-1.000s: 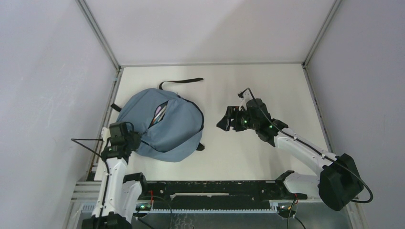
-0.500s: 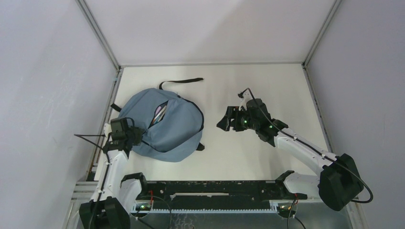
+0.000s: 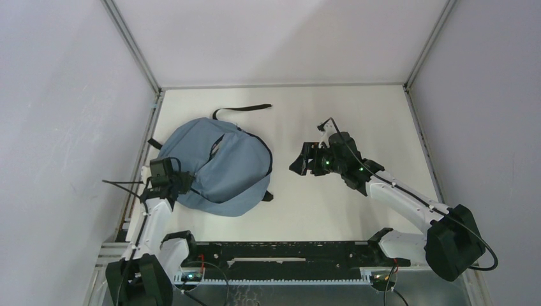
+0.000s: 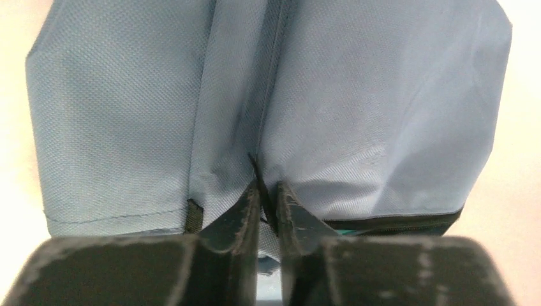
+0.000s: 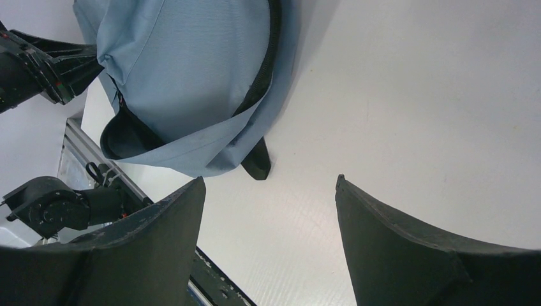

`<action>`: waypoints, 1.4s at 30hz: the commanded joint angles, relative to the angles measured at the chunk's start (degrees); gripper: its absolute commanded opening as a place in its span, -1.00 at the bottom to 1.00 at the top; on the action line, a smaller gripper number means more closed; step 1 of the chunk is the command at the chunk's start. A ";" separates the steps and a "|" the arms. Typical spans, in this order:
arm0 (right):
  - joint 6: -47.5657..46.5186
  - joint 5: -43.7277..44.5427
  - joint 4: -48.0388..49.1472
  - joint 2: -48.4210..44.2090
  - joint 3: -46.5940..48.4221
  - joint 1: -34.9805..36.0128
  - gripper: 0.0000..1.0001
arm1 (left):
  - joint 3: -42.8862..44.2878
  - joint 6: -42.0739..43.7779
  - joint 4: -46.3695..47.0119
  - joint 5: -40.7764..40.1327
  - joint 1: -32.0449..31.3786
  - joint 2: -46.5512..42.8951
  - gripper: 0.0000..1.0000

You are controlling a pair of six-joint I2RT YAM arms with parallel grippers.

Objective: Pack the student bag
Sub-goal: Zip the student bag at the center of the board.

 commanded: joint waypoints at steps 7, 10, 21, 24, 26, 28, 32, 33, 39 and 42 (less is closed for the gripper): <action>0.05 0.57 1.58 0.38 1.26 0.70 0.64 | 3.78 5.11 -0.61 -1.22 0.35 -5.31 -1.00; 0.69 0.03 2.68 2.02 2.57 1.90 0.64 | 5.82 8.79 -0.62 1.38 0.20 -4.54 -1.00; 1.48 3.24 6.25 18.33 18.12 19.64 0.64 | 9.49 16.12 -4.55 5.15 -3.11 -4.16 -0.98; 1.88 2.77 7.28 22.96 21.49 22.52 0.64 | 9.83 17.94 -5.60 4.96 -3.09 -4.73 -0.76; 2.07 2.80 7.53 25.88 23.32 23.91 0.64 | 10.14 18.89 -6.16 4.66 -3.13 -4.77 -0.49; 2.19 2.28 7.59 28.46 24.85 24.90 0.64 | 10.25 19.16 -6.44 3.37 -3.05 -4.62 -0.37; 2.46 1.76 7.60 31.59 26.54 25.92 0.62 | 10.90 19.39 -6.53 2.37 -2.88 -2.96 -0.48; 2.49 1.80 7.48 31.79 26.56 26.01 0.63 | 11.10 19.38 -6.54 2.35 -2.81 -2.38 -0.50; 1.38 3.03 4.69 31.65 26.56 26.03 0.62 | 11.69 19.07 -5.89 1.13 -2.48 -0.54 -0.85; 1.26 3.07 4.58 31.96 26.54 26.05 0.62 | 11.78 19.12 -5.84 1.31 -2.46 -0.36 -1.00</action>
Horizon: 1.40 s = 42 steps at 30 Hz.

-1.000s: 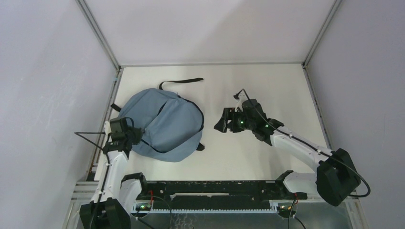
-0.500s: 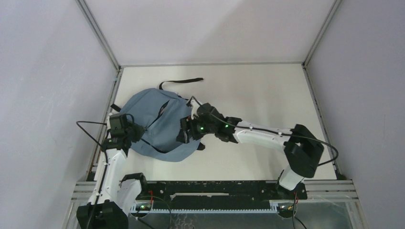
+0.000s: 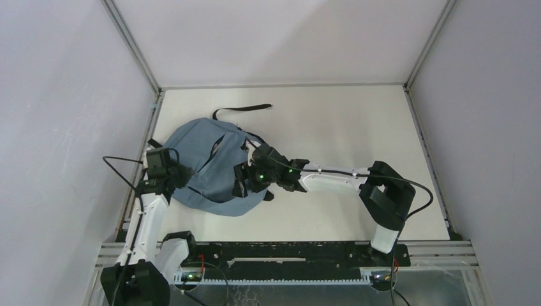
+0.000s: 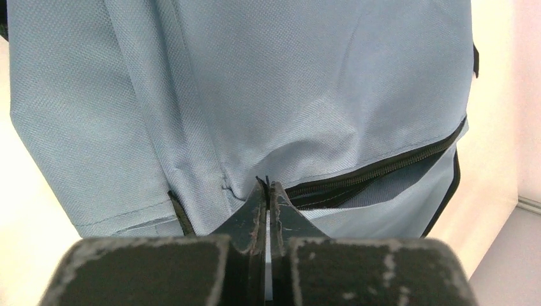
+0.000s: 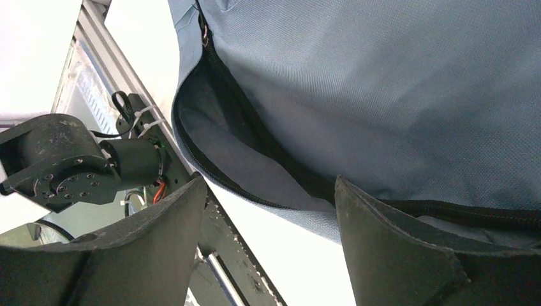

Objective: Pack the student bag
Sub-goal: Zip the student bag at the center of the board.

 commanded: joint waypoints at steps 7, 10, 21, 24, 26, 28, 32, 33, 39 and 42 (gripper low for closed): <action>-0.92 2.20 1.10 2.02 2.37 1.10 0.63 | 3.15 2.53 3.06 1.50 0.19 -1.61 -1.00; -1.57 3.13 -0.27 3.47 2.24 1.85 0.61 | 3.91 2.62 4.54 4.00 -0.12 -0.93 -1.00; -4.52 6.87 -1.57 4.77 -3.17 4.31 0.54 | 11.71 0.27 9.78 5.40 -7.13 10.65 -1.00; -4.69 7.71 -1.84 5.77 -3.52 5.00 0.54 | 14.39 0.25 10.42 5.13 -8.62 13.18 -1.00; -4.84 8.13 -1.88 6.55 -3.61 5.57 0.54 | 16.12 0.58 10.54 4.69 -8.71 15.06 -1.00; -4.77 8.29 -1.73 7.18 -3.64 6.10 0.54 | 17.84 1.02 10.28 5.11 -8.76 16.80 -1.00; -4.62 8.46 -1.57 7.77 -3.62 6.47 0.54 | 19.27 1.79 10.12 5.55 -8.87 17.95 -1.00; -4.68 8.53 -1.61 7.71 -3.63 6.47 0.54 | 19.37 2.38 10.13 5.63 -8.93 17.89 -1.00; -5.85 10.41 -3.49 2.34 -3.68 6.24 0.56 | 18.22 7.62 6.71 6.18 -9.61 15.20 -1.00; -7.04 11.62 -4.92 -2.61 -3.66 5.13 0.57 | 15.61 8.54 4.82 6.04 -10.93 11.75 -1.00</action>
